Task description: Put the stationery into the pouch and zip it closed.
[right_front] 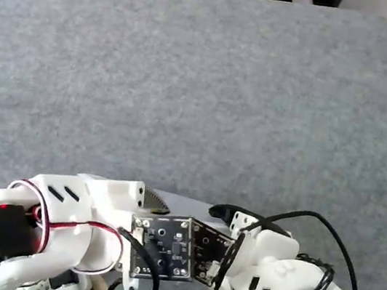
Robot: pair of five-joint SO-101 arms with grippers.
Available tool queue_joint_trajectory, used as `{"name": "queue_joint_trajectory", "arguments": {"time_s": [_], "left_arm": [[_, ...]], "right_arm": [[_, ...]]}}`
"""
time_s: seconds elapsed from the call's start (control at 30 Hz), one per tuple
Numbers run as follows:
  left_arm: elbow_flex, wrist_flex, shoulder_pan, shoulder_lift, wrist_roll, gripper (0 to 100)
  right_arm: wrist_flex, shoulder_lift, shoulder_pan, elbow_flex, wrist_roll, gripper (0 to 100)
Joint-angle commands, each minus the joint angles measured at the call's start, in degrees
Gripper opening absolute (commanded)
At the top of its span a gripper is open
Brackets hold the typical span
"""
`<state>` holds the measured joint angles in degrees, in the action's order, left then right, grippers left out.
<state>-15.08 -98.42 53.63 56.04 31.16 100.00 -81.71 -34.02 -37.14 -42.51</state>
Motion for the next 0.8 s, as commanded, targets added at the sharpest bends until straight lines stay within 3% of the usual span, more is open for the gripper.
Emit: {"name": "queue_joint_trajectory", "arguments": {"time_s": [0.0,0.2,0.43,0.6,0.77], "left_arm": [[6.6,1.1,0.5,-2.4,-0.4,16],[13.8,1.0,0.6,-8.7,-4.2,16],[12.3,0.9,0.6,-9.6,-4.5,16],[9.8,0.9,0.6,-9.5,-4.5,3],[10.2,-0.4,0.0,-9.5,-4.5,5]], "right_arm": [[-1.7,2.2,-0.9,-0.3,-0.2,1.1],[-2.9,2.2,-0.9,-0.2,-0.1,1.1],[-2.9,2.2,-0.9,-0.2,-0.1,1.1],[-2.6,2.1,-0.9,-0.2,-0.1,1.1],[-2.5,2.0,-0.9,-0.2,-0.1,1.1]]}}
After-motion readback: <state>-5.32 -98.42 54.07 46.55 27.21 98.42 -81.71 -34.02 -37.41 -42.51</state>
